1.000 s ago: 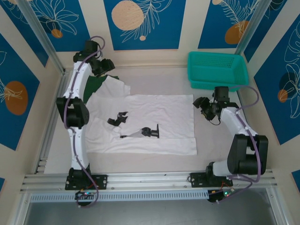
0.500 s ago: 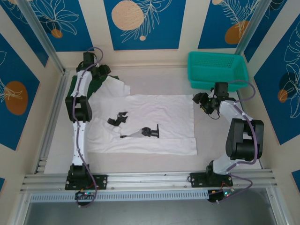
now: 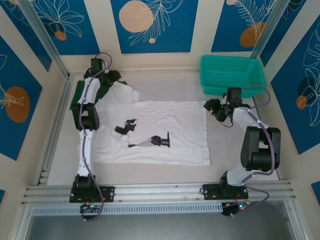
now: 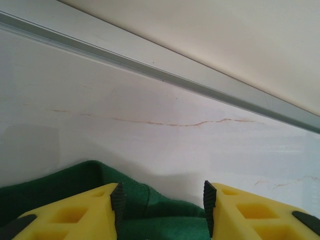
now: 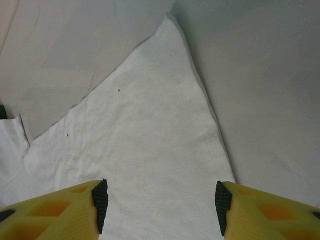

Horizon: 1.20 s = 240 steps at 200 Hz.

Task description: Fold and stack the t-shirts

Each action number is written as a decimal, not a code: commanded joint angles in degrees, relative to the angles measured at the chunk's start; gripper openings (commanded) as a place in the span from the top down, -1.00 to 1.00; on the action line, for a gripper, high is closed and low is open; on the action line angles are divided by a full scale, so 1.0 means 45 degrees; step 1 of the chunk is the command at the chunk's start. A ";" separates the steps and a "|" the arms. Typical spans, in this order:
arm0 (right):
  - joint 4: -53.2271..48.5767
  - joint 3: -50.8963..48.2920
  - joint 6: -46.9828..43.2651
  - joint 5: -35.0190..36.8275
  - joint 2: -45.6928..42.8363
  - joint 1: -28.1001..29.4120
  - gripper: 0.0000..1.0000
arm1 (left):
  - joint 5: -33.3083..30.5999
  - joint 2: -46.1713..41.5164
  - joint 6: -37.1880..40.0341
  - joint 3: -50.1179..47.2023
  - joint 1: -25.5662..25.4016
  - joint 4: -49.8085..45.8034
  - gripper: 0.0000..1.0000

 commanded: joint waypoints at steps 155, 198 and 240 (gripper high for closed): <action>0.0000 -0.0451 -0.0011 -0.0749 -0.0062 -0.0189 -0.23 | 0.0047 -0.1446 0.3047 -0.0396 -0.0111 -0.1365 0.19; -0.0009 -0.0546 0.0008 -0.0788 -0.0091 -0.0188 -0.23 | -0.0085 -0.1519 0.3457 -0.0569 -0.0107 -0.1772 0.20; -0.0021 -0.0576 -0.0026 -0.0889 -0.0098 -0.0200 -0.23 | -0.0487 -0.1415 0.3749 -0.0616 -0.0113 -0.2011 0.13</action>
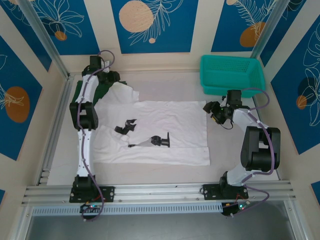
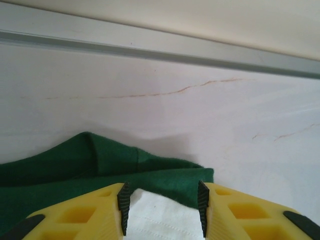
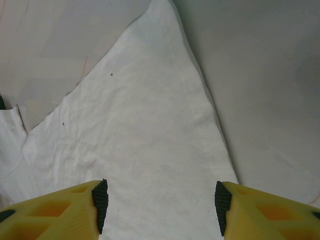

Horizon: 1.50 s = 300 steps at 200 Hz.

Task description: Fold and stack the t-shirts

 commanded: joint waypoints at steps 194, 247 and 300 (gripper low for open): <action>-0.0047 -0.0436 0.0049 -0.0488 -0.0369 -0.0111 -0.23 | -0.0745 0.0042 0.1196 -0.0070 -0.0245 -0.0723 0.10; -0.0057 -0.0602 0.0062 -0.0508 -0.0487 -0.0111 -0.23 | -0.1120 0.0041 0.1642 -0.0090 -0.0255 -0.0901 0.12; -0.0173 -0.0563 0.0044 -0.0471 -0.0565 -0.0111 -0.23 | -0.0764 0.0252 0.1522 -0.0068 -0.0273 -0.0740 0.29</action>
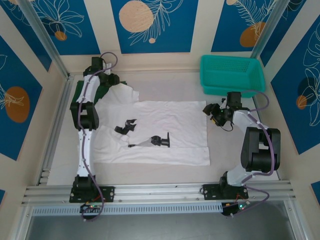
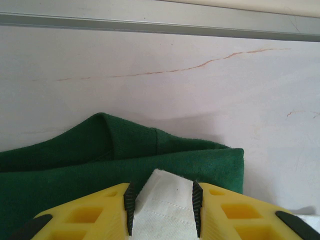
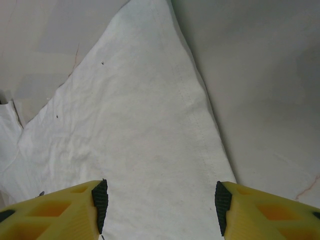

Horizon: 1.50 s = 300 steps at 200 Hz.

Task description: Fold and stack the t-shirts

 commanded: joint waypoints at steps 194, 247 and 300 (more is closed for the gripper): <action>-0.0262 0.0023 0.0254 -0.0197 -0.0265 -0.0087 -0.20 | 0.0251 -0.0732 0.0336 -0.0294 -0.0386 0.0600 1.00; 0.1450 -0.0203 0.0204 0.0417 0.0183 0.0171 -0.11 | -0.0311 -0.2848 0.0572 -0.2540 -0.1012 0.1511 1.00; 0.2895 0.0191 -0.0160 0.0413 0.1393 0.0230 0.01 | -0.1078 -0.4517 0.0616 -0.4848 -0.1100 0.1938 1.00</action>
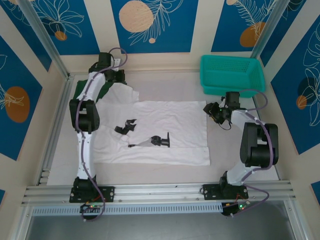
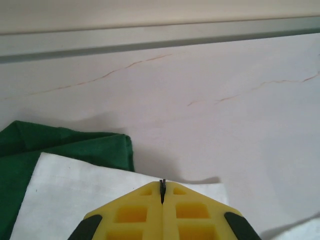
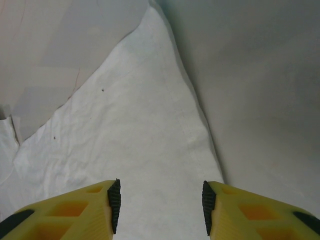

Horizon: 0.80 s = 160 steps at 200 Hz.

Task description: Fold and stack the t-shirts

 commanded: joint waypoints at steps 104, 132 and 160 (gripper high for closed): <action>0.0144 0.1050 -0.0138 -0.0845 0.1201 0.0323 -0.04 | 0.0850 0.3148 -0.0363 0.3737 0.1273 -0.1568 0.08; 0.0042 0.1094 -0.0089 -0.0897 0.1209 0.0348 -0.04 | 0.1267 0.3508 -0.0472 0.3834 0.1298 -0.1487 -0.02; -0.0255 0.1337 -0.0121 -0.0959 0.1309 0.0387 -0.05 | 0.1702 0.3655 -0.0669 0.3855 0.1272 -0.1316 -0.08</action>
